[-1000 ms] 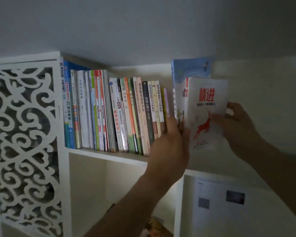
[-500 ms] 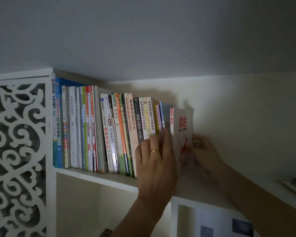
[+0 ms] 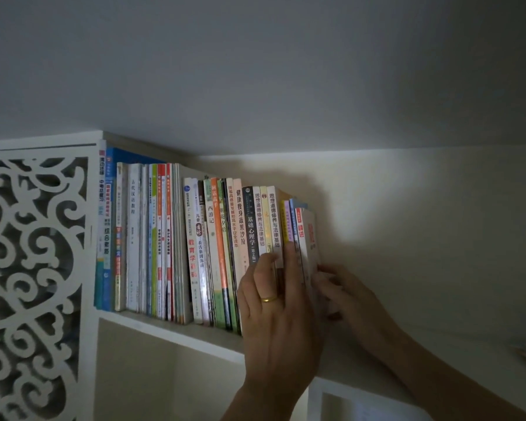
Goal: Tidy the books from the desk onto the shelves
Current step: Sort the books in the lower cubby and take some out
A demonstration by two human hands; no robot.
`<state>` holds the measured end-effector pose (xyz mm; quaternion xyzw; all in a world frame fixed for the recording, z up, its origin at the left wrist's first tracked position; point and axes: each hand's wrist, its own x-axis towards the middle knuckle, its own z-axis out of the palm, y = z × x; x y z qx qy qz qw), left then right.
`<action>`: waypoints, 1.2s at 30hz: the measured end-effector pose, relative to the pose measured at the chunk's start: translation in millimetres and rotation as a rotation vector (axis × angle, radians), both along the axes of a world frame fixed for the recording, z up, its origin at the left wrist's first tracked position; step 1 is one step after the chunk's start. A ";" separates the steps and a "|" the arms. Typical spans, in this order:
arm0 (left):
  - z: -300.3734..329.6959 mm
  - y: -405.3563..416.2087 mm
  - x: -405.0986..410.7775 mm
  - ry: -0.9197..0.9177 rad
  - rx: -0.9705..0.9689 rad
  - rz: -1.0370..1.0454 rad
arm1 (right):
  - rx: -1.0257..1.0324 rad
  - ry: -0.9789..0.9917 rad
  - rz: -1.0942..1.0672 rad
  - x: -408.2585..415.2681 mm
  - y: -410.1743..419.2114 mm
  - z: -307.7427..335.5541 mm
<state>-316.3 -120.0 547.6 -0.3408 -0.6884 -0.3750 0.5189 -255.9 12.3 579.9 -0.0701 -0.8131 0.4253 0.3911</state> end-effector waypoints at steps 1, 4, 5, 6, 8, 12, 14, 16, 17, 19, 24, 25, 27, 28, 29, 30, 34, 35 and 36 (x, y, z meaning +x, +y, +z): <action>0.4 0.0 -1.1 -0.006 -0.006 0.008 | -0.005 0.004 0.083 3.4 -3.2 0.6; 1.8 -2.1 -1.4 -0.047 -0.038 0.008 | 0.056 -0.028 0.181 11.0 -0.2 -0.8; 2.5 -3.2 -0.2 -0.051 -0.035 0.007 | 0.063 -0.039 0.191 12.7 2.0 -0.1; 3.2 -4.3 0.9 -0.064 -0.033 0.002 | 0.081 -0.046 0.188 14.6 2.6 1.0; 3.9 -6.6 2.1 -0.086 -0.024 -0.018 | 0.128 -0.052 0.156 15.9 4.4 0.7; 1.0 -6.5 -0.6 -0.115 -0.037 -0.062 | 0.153 -0.132 0.173 16.2 5.5 -2.5; 0.1 -6.3 -1.8 -0.113 -0.030 -0.067 | 0.194 -0.163 0.156 14.5 5.7 -4.3; -0.2 -5.5 -2.4 -0.111 -0.037 -0.054 | 0.225 -0.159 0.147 13.0 3.8 -4.4; -0.8 -5.4 -2.9 -0.108 -0.044 -0.045 | 0.235 -0.161 0.141 12.3 2.6 -4.5; -3.0 -5.0 -4.8 -0.095 -0.062 -0.023 | 0.228 -0.159 0.126 11.1 1.4 -4.6; -7.0 -8.1 -6.0 -0.079 -0.100 -0.001 | 0.250 -0.184 0.084 21.5 -19.4 0.1; -10.2 -11.0 -4.9 -0.072 -0.117 -0.027 | 0.278 -0.186 0.072 27.9 -31.2 4.0; -25.2 -22.3 -3.0 -0.047 -0.171 -0.128 | 0.387 -0.190 -0.022 41.2 -51.7 5.6; -36.3 -31.0 -2.6 -0.039 -0.190 -0.187 | 0.483 -0.177 -0.119 46.4 -58.4 1.0; -50.6 -41.2 -3.6 -0.041 -0.191 -0.230 | 0.575 -0.161 -0.233 51.7 -67.3 -6.2; -68.4 -53.8 -5.7 -0.059 -0.183 -0.248 | 0.641 -0.132 -0.338 56.8 -78.0 -17.1; -154.9 -111.9 -19.7 -0.328 -0.169 -0.204 | 0.792 0.032 -0.387 67.6 -130.6 -85.5; -177.8 -125.5 -24.5 -0.408 -0.177 -0.164 | 0.835 0.055 -0.358 64.9 -142.6 -106.7; -199.9 -137.1 -30.8 -0.467 -0.193 -0.124 | 0.870 0.066 -0.328 59.0 -151.9 -129.1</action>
